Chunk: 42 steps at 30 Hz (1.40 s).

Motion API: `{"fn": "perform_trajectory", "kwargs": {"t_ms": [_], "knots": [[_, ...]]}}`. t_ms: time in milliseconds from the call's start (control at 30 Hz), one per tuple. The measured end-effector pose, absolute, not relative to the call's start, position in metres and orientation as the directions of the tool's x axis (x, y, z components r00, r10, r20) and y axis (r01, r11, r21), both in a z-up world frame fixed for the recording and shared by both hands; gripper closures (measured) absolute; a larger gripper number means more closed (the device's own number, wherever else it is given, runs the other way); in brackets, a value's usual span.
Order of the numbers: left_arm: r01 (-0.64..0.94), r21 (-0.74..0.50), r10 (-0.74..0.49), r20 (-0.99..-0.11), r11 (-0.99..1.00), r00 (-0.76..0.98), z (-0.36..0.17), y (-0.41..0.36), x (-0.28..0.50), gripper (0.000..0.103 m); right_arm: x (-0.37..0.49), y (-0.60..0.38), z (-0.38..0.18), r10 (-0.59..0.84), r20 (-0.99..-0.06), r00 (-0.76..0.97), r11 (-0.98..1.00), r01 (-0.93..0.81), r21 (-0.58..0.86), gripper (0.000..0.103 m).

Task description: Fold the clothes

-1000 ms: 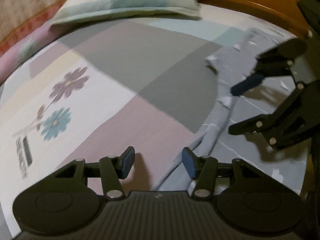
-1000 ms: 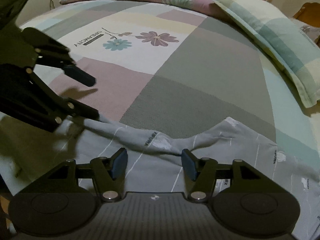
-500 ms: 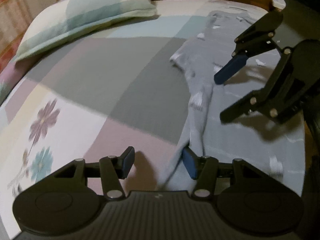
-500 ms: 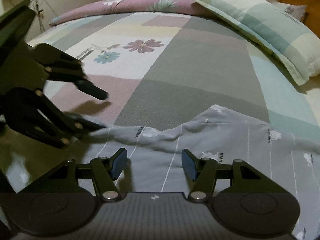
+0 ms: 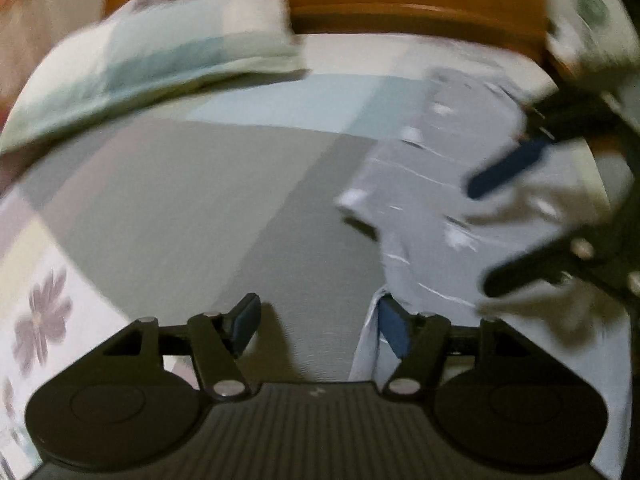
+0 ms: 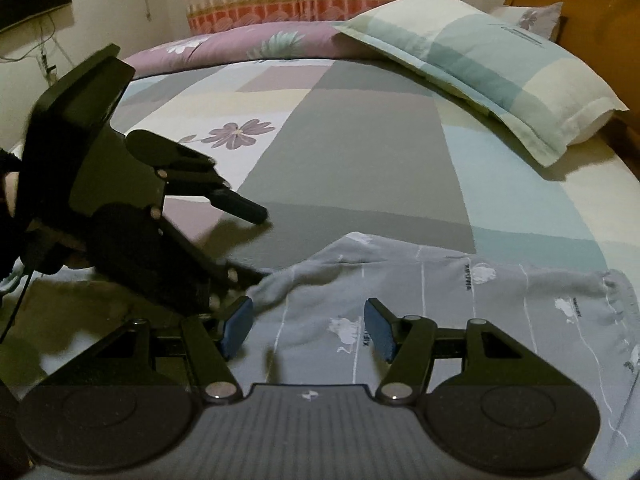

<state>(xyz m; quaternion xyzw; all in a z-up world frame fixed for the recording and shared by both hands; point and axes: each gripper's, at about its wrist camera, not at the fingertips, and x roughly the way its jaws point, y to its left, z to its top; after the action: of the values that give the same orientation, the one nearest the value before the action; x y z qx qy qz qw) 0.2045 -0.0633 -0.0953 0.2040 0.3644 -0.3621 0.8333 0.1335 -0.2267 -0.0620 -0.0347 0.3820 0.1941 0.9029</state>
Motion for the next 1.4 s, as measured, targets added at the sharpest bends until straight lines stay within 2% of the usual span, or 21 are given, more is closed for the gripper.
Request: {"fn": "perform_trajectory", "kwargs": {"t_ms": [100, 133, 300, 400, 500, 633, 700, 733, 833, 933, 1000, 1100, 1300, 1400], "knots": [[0.728, 0.011, -0.468, -0.759, 0.686, 0.452, -0.096, -0.056, 0.211, 0.037, 0.134, -0.229, -0.064, 0.317, -0.705, 0.635, 0.926, -0.368, 0.084, 0.036], [0.741, 0.016, -0.473, -0.76, 0.671, 0.446, -0.096, -0.058, 0.208, 0.039, 0.133, -0.23, -0.065, 0.315, -0.705, 0.635, 0.927, -0.365, 0.085, 0.036], [0.808, 0.107, -0.485, -0.751, 0.58, 0.448, -0.101, -0.075, 0.197, 0.037, 0.134, -0.237, -0.064, 0.306, -0.703, 0.642, 0.933, -0.347, 0.089, 0.036], [0.802, 0.098, -0.501, -0.735, 0.59, 0.458, -0.103, -0.091, 0.207, 0.037, 0.135, -0.241, -0.065, 0.301, -0.701, 0.647, 0.938, -0.332, 0.096, 0.036], [0.782, 0.071, -0.502, -0.73, 0.619, 0.464, -0.105, -0.092, 0.217, 0.03, 0.134, -0.246, -0.066, 0.267, -0.703, 0.659, 0.95, -0.304, 0.076, 0.035], [0.738, 0.026, -0.494, -0.726, 0.675, 0.478, -0.107, -0.082, 0.229, 0.029, 0.133, -0.259, -0.068, 0.265, -0.7, 0.664, 0.955, -0.28, 0.096, 0.034], [0.695, -0.027, -0.493, -0.724, 0.719, 0.482, -0.105, -0.07, 0.235, 0.03, 0.134, -0.263, -0.07, 0.263, -0.698, 0.666, 0.958, -0.267, 0.106, 0.034], [0.677, -0.049, -0.494, -0.723, 0.734, 0.483, -0.104, -0.065, 0.237, 0.037, 0.135, -0.265, -0.071, 0.264, -0.698, 0.666, 0.959, -0.261, 0.113, 0.034], [0.646, -0.11, -0.51, -0.717, 0.755, 0.475, -0.096, -0.058, 0.241, 0.037, 0.135, -0.268, -0.07, 0.275, -0.692, 0.667, 0.958, -0.254, 0.135, 0.034], [0.642, -0.24, -0.6, -0.677, 0.728, 0.427, -0.085, -0.052, 0.236, 0.035, 0.134, -0.269, -0.068, 0.289, -0.683, 0.671, 0.954, -0.265, 0.143, 0.034], [0.629, -0.372, -0.674, -0.654, 0.683, 0.345, -0.083, -0.049, 0.237, 0.035, 0.135, -0.271, -0.068, 0.282, -0.685, 0.672, 0.955, -0.262, 0.136, 0.033], [0.618, -0.491, -0.742, -0.628, 0.613, 0.237, -0.086, -0.05, 0.235, 0.035, 0.136, -0.275, -0.07, 0.273, -0.69, 0.67, 0.959, -0.25, 0.136, 0.033], [0.603, -0.581, -0.772, -0.628, 0.547, 0.095, -0.106, -0.065, 0.235, 0.035, 0.134, -0.286, -0.077, 0.256, -0.701, 0.665, 0.965, -0.219, 0.144, 0.033], [0.597, -0.631, -0.81, -0.583, 0.496, 0.057, -0.11, -0.075, 0.24, 0.032, 0.135, -0.29, -0.082, 0.254, -0.707, 0.661, 0.966, -0.208, 0.153, 0.033]]}}
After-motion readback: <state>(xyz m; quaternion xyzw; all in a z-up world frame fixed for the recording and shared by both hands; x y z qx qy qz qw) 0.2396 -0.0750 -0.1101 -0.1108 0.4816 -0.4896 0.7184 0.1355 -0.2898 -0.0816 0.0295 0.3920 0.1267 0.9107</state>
